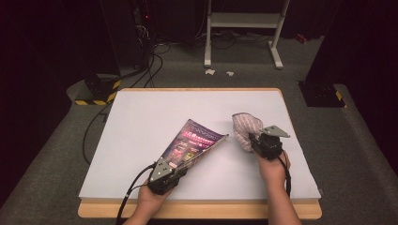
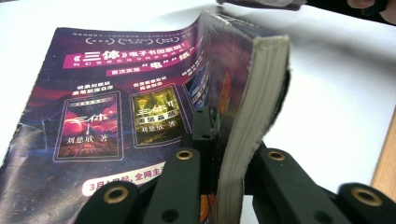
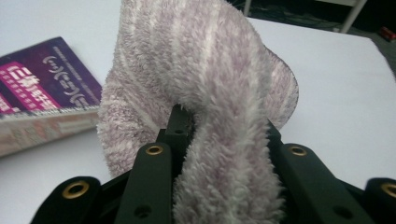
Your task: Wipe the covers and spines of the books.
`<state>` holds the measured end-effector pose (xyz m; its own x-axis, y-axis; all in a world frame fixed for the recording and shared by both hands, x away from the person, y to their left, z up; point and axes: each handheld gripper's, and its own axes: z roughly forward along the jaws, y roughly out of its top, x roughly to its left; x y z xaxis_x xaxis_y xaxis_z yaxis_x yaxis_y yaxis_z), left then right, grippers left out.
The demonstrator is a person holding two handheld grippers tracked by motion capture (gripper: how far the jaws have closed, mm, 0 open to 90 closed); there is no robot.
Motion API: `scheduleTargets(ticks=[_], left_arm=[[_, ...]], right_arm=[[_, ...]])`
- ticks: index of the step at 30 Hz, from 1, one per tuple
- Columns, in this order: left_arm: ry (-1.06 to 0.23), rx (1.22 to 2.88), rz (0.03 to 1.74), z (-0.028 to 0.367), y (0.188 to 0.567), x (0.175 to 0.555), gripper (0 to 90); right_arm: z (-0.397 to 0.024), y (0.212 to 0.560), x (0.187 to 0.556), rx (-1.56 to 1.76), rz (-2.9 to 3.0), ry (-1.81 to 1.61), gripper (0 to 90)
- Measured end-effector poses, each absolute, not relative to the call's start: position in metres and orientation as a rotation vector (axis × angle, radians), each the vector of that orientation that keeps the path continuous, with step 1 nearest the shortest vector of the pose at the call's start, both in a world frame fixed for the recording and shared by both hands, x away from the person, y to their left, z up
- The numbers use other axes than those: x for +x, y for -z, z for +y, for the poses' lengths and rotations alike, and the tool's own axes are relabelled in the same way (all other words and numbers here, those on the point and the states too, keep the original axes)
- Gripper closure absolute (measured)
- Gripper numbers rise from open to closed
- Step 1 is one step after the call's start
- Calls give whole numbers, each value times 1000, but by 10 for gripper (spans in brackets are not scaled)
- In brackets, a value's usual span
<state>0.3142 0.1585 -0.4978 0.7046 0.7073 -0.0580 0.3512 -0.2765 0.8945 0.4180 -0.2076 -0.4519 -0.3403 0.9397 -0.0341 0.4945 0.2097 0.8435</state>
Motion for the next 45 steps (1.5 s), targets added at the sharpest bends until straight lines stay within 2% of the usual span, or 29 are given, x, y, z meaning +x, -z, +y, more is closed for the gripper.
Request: scheduleTargets(ticks=[9,15,21,24,29,32,37,45], left_arm=[[-431,1875,831,159,497,315,829],[-428,1873,833,159,498,316,829],[-421,1875,830,160,498,316,828],[-417,1871,833,159,498,317,828],[-416,1872,833,160,498,317,828],[-415,1873,831,160,498,317,827],[-413,1873,831,160,498,317,828],[-410,1873,833,160,498,317,827]], right_arm=[[-233,467,400,1368,1935,-939,666],[-238,490,401,1398,1977,-877,620],[-236,490,401,1399,1975,-884,558],[-236,487,401,1416,1971,-912,487],[-230,478,398,1373,1970,-947,418],[-225,469,393,1343,1931,-966,340],[-216,454,385,1289,1905,-1007,314],[-179,438,369,1159,1970,-1129,326]])
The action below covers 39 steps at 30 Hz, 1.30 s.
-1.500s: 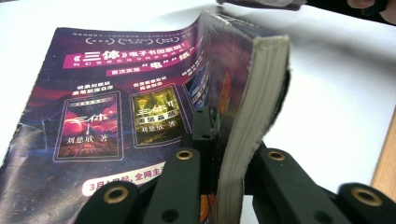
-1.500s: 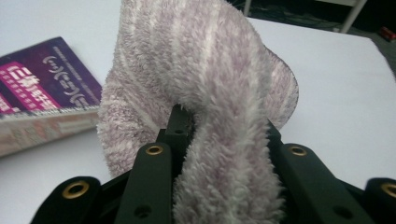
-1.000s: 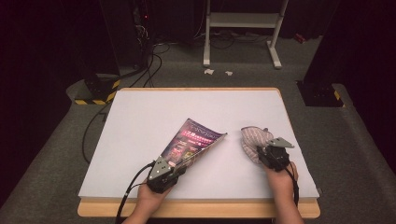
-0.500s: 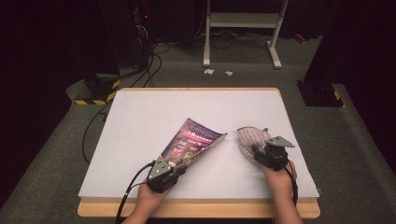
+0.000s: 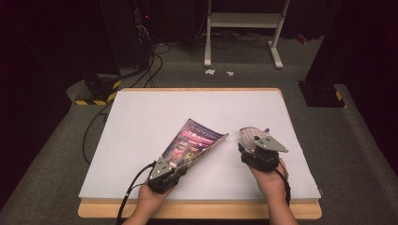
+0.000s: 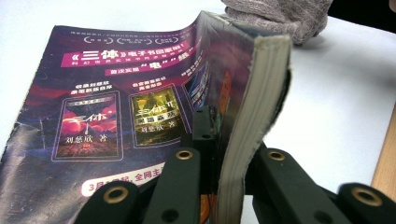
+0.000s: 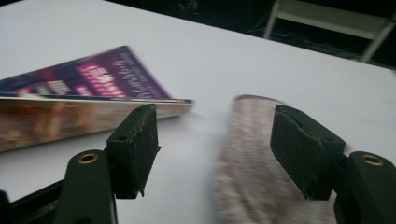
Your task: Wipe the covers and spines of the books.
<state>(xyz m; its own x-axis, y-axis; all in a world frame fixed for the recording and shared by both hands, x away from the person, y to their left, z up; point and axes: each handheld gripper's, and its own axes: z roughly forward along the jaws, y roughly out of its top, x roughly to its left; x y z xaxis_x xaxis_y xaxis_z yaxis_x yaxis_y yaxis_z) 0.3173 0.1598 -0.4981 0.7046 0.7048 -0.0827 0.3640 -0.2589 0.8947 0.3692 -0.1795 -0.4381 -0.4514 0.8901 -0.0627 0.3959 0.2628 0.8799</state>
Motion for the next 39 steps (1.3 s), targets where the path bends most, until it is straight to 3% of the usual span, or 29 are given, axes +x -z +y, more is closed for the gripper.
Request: scheduleTargets(ticks=[10,18,27,39], left_arm=[[-409,1878,833,158,498,317,821],[-405,1890,823,157,499,315,804],[-330,1877,814,165,498,313,618],[-358,1894,860,188,499,298,540]], right_arm=[[-115,466,364,1094,2215,-1191,345],[-93,475,370,1083,2238,-1197,363],[-90,478,376,1083,2224,-1180,362],[-91,476,388,1096,2212,-1207,372]])
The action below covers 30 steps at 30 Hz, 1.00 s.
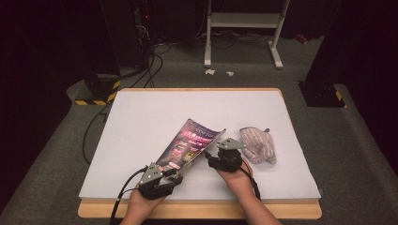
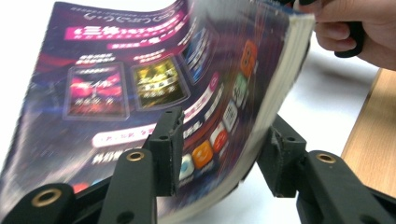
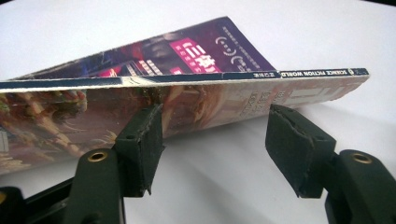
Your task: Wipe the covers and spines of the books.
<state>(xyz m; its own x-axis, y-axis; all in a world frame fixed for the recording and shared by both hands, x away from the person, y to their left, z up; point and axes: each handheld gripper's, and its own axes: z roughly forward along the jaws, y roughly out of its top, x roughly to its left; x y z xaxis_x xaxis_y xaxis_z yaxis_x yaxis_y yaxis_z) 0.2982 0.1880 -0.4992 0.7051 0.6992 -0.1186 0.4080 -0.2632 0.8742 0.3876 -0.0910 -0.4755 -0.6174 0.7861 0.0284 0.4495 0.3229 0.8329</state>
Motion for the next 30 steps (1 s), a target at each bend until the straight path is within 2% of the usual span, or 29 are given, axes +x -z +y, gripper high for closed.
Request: scheduleTargets(ticks=[17,23,30], left_arm=[[-316,1837,863,222,496,292,509],[-337,1769,962,238,494,298,520],[-405,1768,1064,243,493,308,516]], right_arm=[[-89,474,394,1101,2207,-1213,376],[-90,475,394,1112,2209,-1205,378],[-92,477,393,1123,2207,-1186,380]])
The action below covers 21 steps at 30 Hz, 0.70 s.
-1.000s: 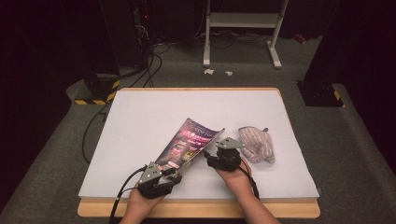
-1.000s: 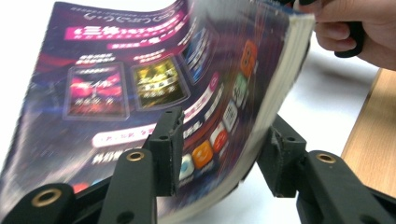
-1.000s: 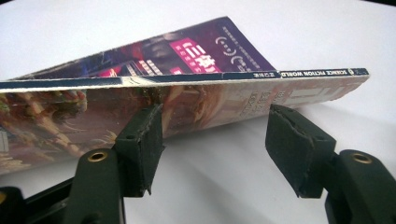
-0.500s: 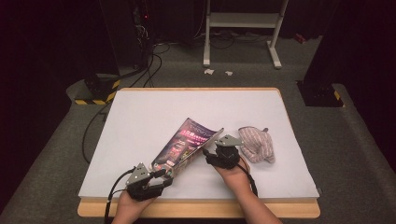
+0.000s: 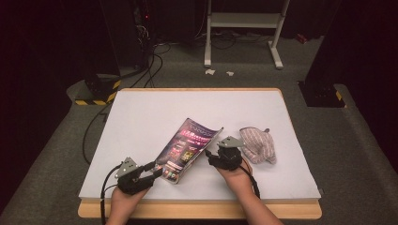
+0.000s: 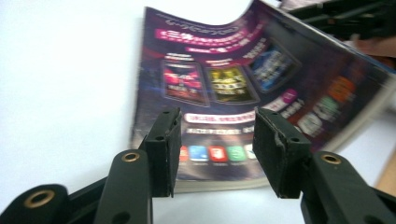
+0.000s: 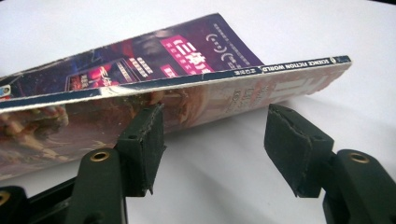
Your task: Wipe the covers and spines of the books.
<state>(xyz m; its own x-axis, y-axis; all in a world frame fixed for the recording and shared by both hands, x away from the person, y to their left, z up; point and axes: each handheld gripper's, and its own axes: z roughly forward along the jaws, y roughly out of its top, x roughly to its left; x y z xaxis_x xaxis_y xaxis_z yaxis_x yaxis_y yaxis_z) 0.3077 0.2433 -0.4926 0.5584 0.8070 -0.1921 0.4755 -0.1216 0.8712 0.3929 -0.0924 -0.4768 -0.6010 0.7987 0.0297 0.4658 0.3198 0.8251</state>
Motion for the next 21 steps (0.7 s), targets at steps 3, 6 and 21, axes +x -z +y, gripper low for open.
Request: scheduleTargets(ticks=[3,6,21], left_arm=[[-443,1782,1099,244,493,314,507],[-475,1784,1124,243,492,320,498],[-417,1892,1195,233,504,350,474]], right_arm=[[-97,480,392,1137,2208,-1168,382],[-102,484,390,1155,2218,-1142,388],[-126,495,381,1224,2206,-1058,411]])
